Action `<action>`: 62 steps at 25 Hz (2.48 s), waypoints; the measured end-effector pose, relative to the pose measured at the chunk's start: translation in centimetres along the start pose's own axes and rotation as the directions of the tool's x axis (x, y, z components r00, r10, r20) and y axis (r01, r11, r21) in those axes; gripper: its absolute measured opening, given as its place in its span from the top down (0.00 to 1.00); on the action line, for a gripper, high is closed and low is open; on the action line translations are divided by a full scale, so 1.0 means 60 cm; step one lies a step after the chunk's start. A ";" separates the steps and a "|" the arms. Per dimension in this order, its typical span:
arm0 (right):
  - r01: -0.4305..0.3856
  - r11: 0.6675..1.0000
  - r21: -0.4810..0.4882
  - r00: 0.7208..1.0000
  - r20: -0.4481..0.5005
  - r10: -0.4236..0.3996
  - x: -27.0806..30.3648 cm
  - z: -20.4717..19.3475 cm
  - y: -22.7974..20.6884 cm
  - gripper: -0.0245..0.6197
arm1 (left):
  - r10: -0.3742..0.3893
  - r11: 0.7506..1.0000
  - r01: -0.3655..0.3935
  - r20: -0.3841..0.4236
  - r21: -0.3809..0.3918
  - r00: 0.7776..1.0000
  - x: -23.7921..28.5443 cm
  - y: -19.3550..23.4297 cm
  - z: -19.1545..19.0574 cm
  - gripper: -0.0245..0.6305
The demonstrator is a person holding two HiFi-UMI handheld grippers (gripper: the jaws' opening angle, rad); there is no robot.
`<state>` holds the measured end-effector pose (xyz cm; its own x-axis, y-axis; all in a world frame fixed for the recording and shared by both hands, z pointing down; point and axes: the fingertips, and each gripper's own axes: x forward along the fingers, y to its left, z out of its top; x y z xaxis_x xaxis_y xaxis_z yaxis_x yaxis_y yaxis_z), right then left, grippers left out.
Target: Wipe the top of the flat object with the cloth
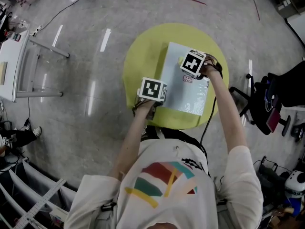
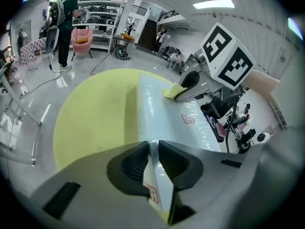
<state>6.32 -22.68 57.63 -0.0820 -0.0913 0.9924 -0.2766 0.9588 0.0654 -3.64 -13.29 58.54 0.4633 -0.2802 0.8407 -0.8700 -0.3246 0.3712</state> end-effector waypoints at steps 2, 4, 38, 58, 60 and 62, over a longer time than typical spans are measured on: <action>-0.012 1.000 -0.007 1.000 -0.004 0.012 0.000 -0.002 0.017 0.92 | 0.000 1.000 0.000 0.000 0.006 1.000 0.000 0.001 0.000 0.85; -0.019 1.000 -0.011 1.000 -0.004 0.019 0.001 -0.004 0.034 0.92 | -0.002 1.000 0.002 0.000 0.008 1.000 0.002 0.002 0.001 0.85; -0.174 0.985 -0.012 0.984 0.038 0.174 -0.021 -0.021 0.259 0.92 | -0.009 1.000 0.010 -0.009 0.029 1.000 0.001 0.001 0.004 0.85; -0.243 0.970 -0.007 0.969 0.050 0.243 -0.036 -0.040 0.368 0.92 | -0.009 1.000 0.010 -0.001 0.023 1.000 -0.002 0.004 0.007 0.85; -0.242 0.970 -0.008 0.969 0.051 0.242 -0.035 -0.043 0.371 0.92 | -0.010 1.000 0.010 -0.001 0.019 1.000 0.000 0.003 0.007 0.85; -0.240 0.971 -0.008 0.969 0.054 0.240 -0.035 -0.046 0.374 0.92 | -0.009 1.000 0.009 0.000 0.017 1.000 0.001 0.001 0.007 0.85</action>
<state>2.91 -0.25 57.27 -0.1974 0.1268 0.9721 -0.2416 0.9547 -0.1736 -3.62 -13.68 58.45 0.4714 -0.2768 0.8373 -0.8625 -0.3427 0.3723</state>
